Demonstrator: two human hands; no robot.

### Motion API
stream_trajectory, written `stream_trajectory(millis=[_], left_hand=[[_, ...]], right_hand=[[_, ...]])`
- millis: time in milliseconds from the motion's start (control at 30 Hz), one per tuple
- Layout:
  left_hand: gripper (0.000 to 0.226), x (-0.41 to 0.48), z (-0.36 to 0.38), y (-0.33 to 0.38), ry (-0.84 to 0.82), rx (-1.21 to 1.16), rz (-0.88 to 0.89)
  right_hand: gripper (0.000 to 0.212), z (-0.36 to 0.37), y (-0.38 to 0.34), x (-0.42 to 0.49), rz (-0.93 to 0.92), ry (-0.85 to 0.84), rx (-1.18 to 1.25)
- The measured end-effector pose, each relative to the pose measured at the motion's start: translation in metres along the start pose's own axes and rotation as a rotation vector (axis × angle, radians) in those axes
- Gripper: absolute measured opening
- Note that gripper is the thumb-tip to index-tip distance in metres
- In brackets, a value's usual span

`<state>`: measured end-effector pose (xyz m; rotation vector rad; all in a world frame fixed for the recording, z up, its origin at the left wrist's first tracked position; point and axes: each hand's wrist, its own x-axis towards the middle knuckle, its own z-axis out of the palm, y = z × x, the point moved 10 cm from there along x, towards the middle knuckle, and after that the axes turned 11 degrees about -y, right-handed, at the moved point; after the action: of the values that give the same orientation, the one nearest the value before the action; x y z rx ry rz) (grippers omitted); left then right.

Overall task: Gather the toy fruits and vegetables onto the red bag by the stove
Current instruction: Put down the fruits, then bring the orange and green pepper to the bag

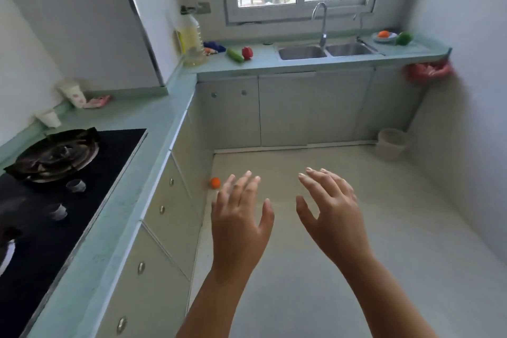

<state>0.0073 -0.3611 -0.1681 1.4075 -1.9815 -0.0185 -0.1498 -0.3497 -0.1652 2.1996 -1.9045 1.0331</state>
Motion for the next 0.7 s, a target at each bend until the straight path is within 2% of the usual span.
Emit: stream_trajectory(millis=[300, 700], left_hand=[[0.040, 0.085, 0.089, 0.049, -0.054, -0.151, 0.152], [0.040, 0.270, 0.219, 0.085, -0.082, -0.328, 0.233]], right_hand=[[0.038, -0.017, 0.102, 0.042, 0.137, 0.059, -0.140], [0.039, -0.019, 0.239, 0.189, 0.246, 0.136, -0.236]])
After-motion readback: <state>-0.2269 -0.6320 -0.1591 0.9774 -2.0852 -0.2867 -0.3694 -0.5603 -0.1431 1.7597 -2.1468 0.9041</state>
